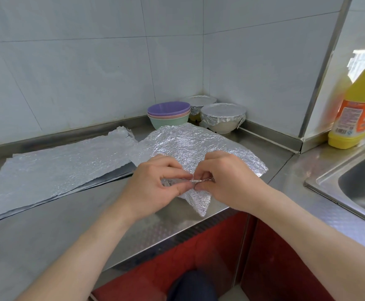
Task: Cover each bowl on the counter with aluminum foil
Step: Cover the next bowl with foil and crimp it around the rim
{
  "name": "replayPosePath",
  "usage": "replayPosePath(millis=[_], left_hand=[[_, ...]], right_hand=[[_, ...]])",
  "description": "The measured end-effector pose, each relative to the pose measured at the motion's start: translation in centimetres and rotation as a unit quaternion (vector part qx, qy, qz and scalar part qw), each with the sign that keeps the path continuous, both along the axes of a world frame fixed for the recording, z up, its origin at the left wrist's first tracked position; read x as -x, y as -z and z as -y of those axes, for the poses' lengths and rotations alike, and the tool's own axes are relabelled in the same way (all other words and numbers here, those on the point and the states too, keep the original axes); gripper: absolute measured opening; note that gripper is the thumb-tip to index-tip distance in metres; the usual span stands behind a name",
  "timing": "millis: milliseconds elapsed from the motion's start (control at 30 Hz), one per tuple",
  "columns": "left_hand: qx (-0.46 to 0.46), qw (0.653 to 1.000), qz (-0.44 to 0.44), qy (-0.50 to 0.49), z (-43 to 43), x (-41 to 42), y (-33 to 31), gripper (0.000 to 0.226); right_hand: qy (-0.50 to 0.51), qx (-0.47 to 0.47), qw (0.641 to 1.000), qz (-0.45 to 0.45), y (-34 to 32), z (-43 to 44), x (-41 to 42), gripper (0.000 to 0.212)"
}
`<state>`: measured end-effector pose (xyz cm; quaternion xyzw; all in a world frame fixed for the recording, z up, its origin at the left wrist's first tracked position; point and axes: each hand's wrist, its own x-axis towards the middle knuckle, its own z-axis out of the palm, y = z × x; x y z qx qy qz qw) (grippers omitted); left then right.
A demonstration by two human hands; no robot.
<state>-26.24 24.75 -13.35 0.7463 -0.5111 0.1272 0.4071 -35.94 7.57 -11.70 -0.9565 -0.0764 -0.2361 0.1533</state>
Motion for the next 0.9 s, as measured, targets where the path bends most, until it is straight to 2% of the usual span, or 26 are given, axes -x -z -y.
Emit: replayPosePath(millis=[133,300,400,500,633,733,900], left_hand=[[0.012,0.999,0.039,-0.007,0.6,0.2,0.5,0.014],[-0.004,0.986,0.169,-0.004,0.8,-0.1,1.2,0.021],[0.008,0.978,0.208,-0.008,0.8,-0.2,1.8,0.023],[0.011,0.982,0.188,0.002,0.4,-0.5,1.6,0.023],[-0.002,0.991,0.135,0.007,-0.2,-1.1,1.0,0.022],[-0.011,0.995,0.095,-0.007,-0.6,-1.2,0.5,0.027],[-0.017,0.996,0.093,-0.003,0.3,0.1,0.3,0.024]], right_hand=[[0.011,-0.026,0.999,-0.021,-0.2,-0.5,0.0,0.018],[0.02,-0.022,0.999,-0.026,-0.3,-0.7,-0.3,0.017],[0.017,-0.026,0.999,-0.024,-0.1,-1.0,-0.2,0.016],[-0.011,-0.038,0.998,-0.05,-0.7,-0.7,0.4,0.02],[-0.008,-0.113,0.991,-0.066,-2.4,0.6,1.0,0.017],[0.003,-0.111,0.991,-0.077,-2.5,0.7,0.9,0.01],[-0.011,-0.118,0.989,-0.087,-2.1,0.6,0.8,0.008]])
